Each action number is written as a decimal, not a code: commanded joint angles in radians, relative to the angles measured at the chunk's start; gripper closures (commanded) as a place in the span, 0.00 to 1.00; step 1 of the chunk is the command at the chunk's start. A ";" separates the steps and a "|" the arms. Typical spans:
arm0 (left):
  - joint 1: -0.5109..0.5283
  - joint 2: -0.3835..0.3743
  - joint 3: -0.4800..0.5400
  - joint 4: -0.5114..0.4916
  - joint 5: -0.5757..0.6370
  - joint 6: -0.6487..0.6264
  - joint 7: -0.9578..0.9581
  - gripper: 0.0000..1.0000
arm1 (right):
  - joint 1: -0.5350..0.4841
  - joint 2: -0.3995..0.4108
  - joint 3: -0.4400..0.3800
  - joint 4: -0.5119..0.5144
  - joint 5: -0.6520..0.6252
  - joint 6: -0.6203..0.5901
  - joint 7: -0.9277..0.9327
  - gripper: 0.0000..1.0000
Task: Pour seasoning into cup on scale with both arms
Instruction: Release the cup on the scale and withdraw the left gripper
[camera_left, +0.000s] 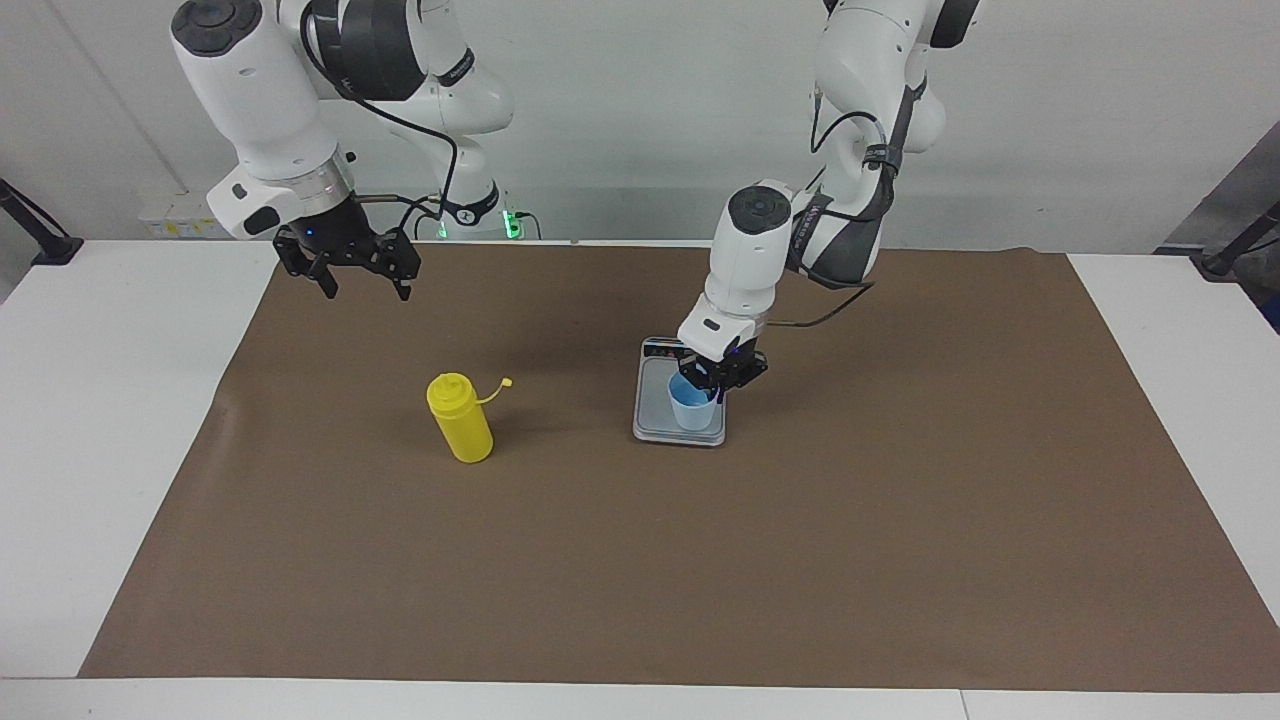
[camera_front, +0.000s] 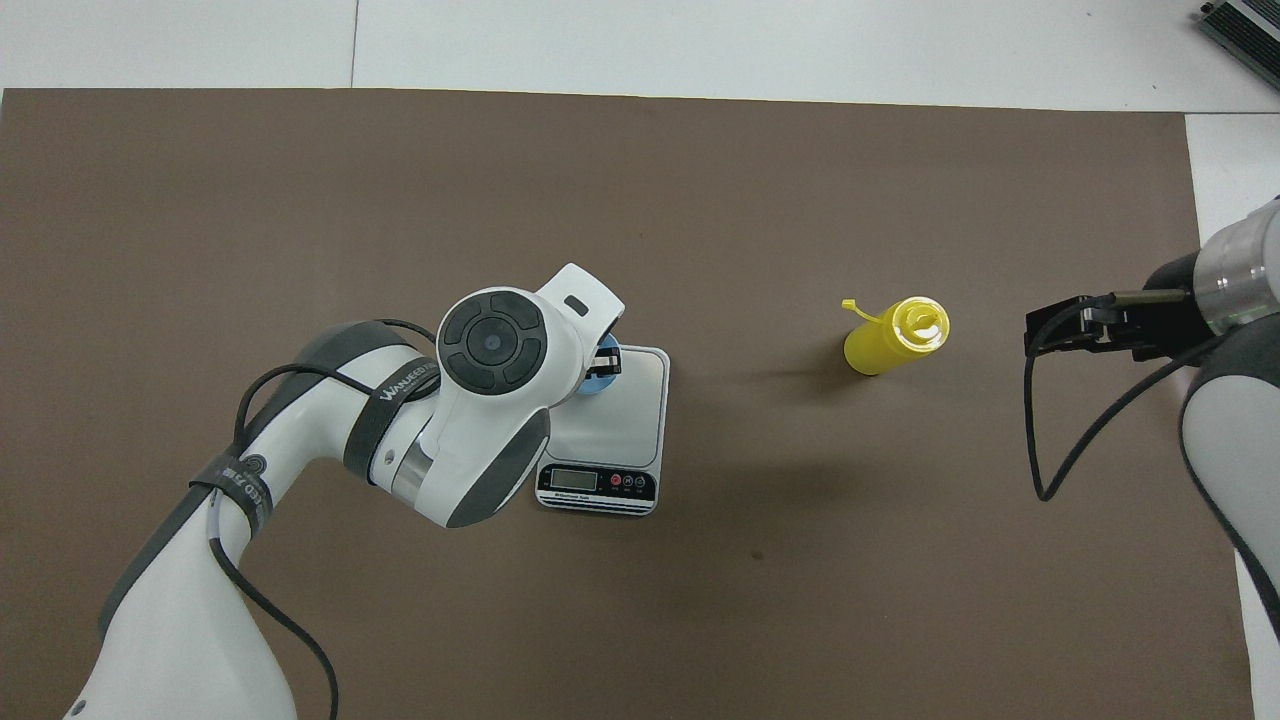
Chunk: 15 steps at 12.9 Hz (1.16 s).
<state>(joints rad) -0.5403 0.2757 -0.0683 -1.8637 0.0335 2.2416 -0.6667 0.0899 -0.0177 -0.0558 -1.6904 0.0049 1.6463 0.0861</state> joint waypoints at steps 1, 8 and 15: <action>0.061 -0.075 0.013 0.056 0.023 -0.141 0.033 0.00 | -0.002 -0.025 0.004 -0.026 -0.003 0.000 0.001 0.00; 0.350 -0.280 0.021 0.109 0.008 -0.385 0.536 0.00 | 0.007 -0.027 0.004 -0.023 -0.003 0.000 0.004 0.00; 0.453 -0.297 0.015 0.198 -0.024 -0.556 0.659 0.00 | -0.091 -0.053 0.002 -0.112 0.108 0.076 -0.426 0.00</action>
<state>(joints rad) -0.0946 -0.0115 -0.0399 -1.6692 0.0189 1.7181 -0.0190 0.0463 -0.0268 -0.0577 -1.7214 0.0469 1.6682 -0.2048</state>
